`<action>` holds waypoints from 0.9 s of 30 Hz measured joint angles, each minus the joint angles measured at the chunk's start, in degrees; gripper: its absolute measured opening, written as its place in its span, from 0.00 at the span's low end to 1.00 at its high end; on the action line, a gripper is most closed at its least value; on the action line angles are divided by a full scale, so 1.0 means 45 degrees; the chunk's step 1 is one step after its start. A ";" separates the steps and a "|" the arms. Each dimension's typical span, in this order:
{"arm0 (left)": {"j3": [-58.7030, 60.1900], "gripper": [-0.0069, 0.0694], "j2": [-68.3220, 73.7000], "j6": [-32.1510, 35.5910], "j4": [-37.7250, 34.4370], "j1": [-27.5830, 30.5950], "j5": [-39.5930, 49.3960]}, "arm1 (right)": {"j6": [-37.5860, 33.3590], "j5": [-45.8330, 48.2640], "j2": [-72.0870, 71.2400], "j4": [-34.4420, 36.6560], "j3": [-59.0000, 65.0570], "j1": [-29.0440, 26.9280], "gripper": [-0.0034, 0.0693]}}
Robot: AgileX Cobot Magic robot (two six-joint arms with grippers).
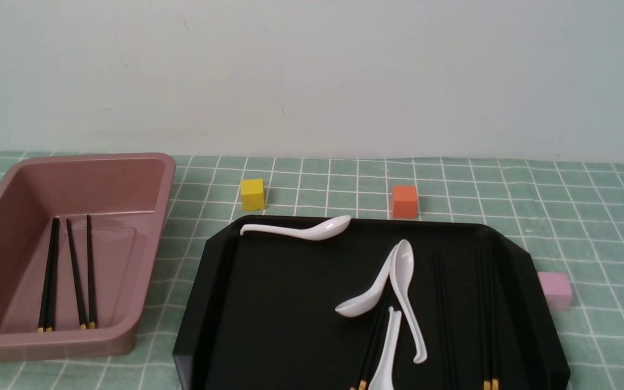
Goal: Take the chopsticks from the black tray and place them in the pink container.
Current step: 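Reach over to the black tray and grasp a pair of chopsticks with the left gripper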
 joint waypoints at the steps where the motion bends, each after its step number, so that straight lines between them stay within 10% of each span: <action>1: 0.0000 0.27 0.0000 0.0000 0.0000 0.0000 -0.0009 | 0.0000 0.0000 0.0000 0.0000 0.0000 0.0000 0.38; 5: 0.0000 0.27 0.0000 -0.0629 -0.2014 0.0000 -0.0238 | 0.0000 0.0000 0.0000 0.0000 0.0000 0.0000 0.38; 27: -0.0070 0.24 0.0000 -0.0543 -0.2569 0.0000 -0.2209 | 0.0000 0.0000 0.0000 0.0000 0.0000 0.0000 0.38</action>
